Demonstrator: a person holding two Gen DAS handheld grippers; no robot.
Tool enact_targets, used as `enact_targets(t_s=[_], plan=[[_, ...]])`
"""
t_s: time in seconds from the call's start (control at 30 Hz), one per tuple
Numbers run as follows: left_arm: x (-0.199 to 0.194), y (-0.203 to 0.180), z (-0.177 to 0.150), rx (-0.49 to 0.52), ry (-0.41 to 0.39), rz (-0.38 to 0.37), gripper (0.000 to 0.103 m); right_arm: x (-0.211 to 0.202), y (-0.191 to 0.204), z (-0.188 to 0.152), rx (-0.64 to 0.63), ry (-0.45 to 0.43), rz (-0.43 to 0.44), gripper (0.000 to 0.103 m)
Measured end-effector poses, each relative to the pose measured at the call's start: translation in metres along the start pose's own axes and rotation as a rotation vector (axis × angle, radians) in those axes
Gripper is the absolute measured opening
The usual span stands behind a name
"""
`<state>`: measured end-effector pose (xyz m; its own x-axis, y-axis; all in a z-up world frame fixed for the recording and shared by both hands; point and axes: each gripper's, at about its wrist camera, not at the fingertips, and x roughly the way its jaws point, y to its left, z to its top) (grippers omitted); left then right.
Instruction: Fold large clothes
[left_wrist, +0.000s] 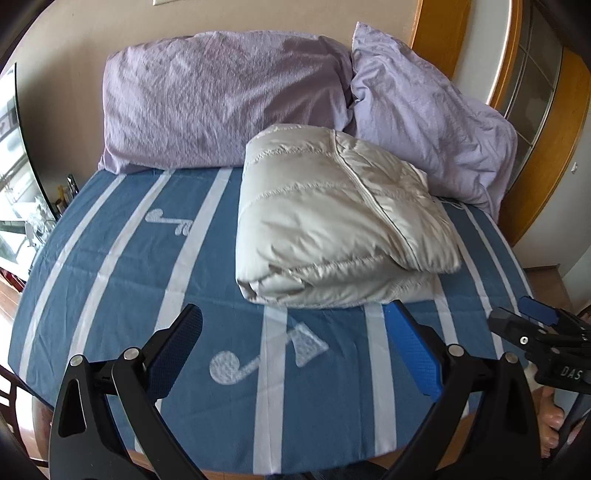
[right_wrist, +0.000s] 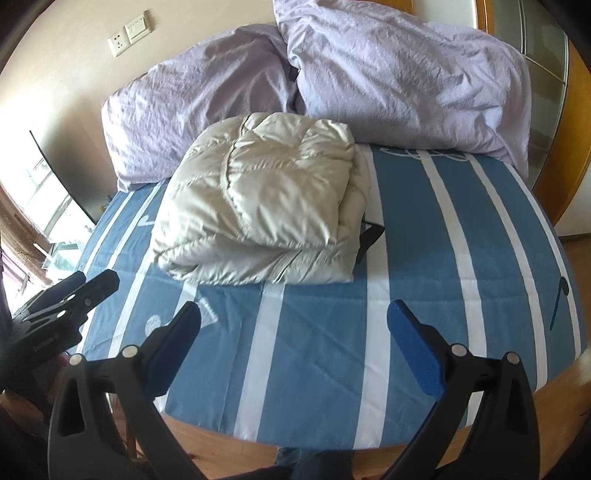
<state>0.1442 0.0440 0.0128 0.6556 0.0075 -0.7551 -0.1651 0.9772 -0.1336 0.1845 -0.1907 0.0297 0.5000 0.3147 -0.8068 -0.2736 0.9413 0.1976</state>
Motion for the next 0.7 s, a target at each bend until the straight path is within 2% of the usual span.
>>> enact_targets(t_s=[0.3,0.7], plan=[[-0.007,-0.006,-0.017,-0.016,0.020,-0.029,0.100,-0.008,0.003,-0.018,0.012,0.007,0.021,0.101],[-0.006,-0.008,-0.020,-0.038,0.022,-0.045,0.100,-0.006,0.003,-0.019,0.024,0.007,0.048,0.101]])
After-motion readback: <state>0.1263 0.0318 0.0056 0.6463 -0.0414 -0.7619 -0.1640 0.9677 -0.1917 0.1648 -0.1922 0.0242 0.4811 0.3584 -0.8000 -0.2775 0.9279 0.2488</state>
